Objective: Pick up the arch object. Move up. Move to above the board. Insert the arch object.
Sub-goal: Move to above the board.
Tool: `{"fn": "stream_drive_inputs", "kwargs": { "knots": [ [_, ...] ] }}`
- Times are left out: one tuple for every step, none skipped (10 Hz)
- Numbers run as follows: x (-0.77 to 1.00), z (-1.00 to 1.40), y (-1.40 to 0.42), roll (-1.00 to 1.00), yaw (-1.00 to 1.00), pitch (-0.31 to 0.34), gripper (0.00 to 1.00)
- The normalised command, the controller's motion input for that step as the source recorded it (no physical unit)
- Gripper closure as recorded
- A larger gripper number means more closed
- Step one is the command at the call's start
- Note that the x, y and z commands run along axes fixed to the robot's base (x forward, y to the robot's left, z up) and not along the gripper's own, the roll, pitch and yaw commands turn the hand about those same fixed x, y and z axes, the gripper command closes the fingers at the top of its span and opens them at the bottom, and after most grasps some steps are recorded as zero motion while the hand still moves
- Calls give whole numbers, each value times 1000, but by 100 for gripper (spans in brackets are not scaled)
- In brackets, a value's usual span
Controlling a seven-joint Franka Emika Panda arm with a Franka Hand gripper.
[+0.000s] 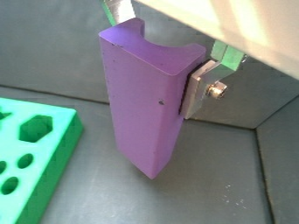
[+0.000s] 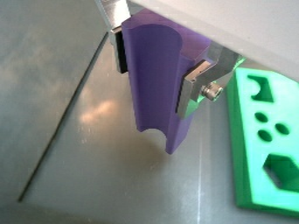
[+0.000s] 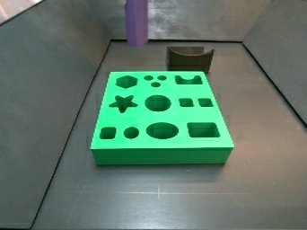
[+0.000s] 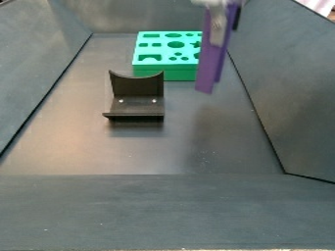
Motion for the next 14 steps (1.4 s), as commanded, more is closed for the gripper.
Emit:
{"fn": "stream_drive_inputs", "kwargs": {
  "knots": [
    [411,1000,-38,-163,-93,250,100],
    [389,1000,-40,-143,-60,175,100],
    [370,1000,-34,-125,-45,137,100],
    [345,1000,-30,-113,-34,118,100],
    [308,1000,-26,-102,-27,101,100],
    [229,836,-16,-97,-20,96,100],
    [152,660,-8,-94,-14,93,100],
    [78,439,-6,-88,-10,79,100],
    [49,277,-4,-83,-8,73,100],
    [34,89,-1000,46,-1000,-41,100],
    [33,70,-1000,49,-1000,-41,100],
    [26,76,-1000,53,-1000,-46,100],
    [24,76,-1000,36,-1000,-50,100],
    [23,73,-1000,31,-1000,-51,100]
  ]
}}
